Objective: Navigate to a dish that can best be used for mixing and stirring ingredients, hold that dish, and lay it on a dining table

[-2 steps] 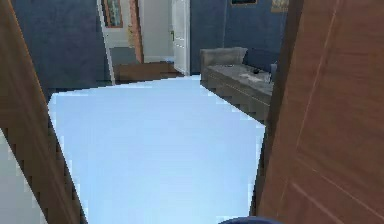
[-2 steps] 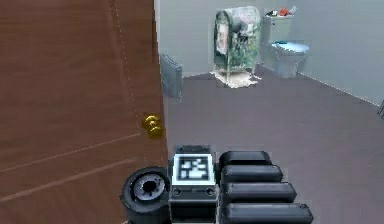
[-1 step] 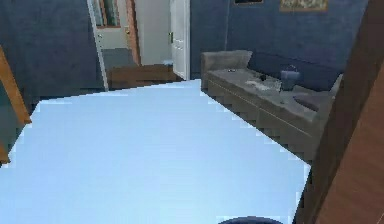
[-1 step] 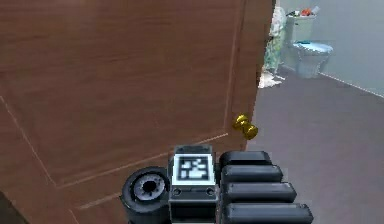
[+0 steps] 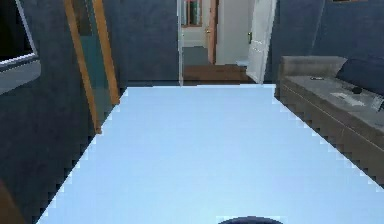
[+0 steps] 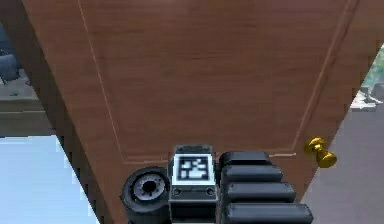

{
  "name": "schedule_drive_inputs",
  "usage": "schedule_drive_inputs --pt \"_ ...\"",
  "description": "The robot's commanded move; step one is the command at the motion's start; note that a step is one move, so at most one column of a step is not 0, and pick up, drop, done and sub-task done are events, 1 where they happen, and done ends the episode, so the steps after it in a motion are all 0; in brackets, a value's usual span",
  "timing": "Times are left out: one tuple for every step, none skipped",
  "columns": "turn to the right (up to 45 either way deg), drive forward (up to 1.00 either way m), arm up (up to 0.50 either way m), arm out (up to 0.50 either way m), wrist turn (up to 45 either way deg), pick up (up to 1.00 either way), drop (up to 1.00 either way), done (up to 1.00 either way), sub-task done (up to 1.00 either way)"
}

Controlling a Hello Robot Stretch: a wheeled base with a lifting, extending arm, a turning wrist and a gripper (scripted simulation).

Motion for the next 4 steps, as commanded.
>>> schedule_drive_inputs --pt "0.0 0.45 0.00 0.00 0.0 0.00 0.00 0.00 0.00" --pt "-15.0 0.00 0.00 0.00 0.0 0.00 0.00 0.00 0.00" --pt "0.0 1.00 0.00 0.00 0.0 0.00 0.00 0.00 0.00" --pt "-3.0 0.00 0.00 0.00 0.0 0.00 0.00 0.00 0.00"
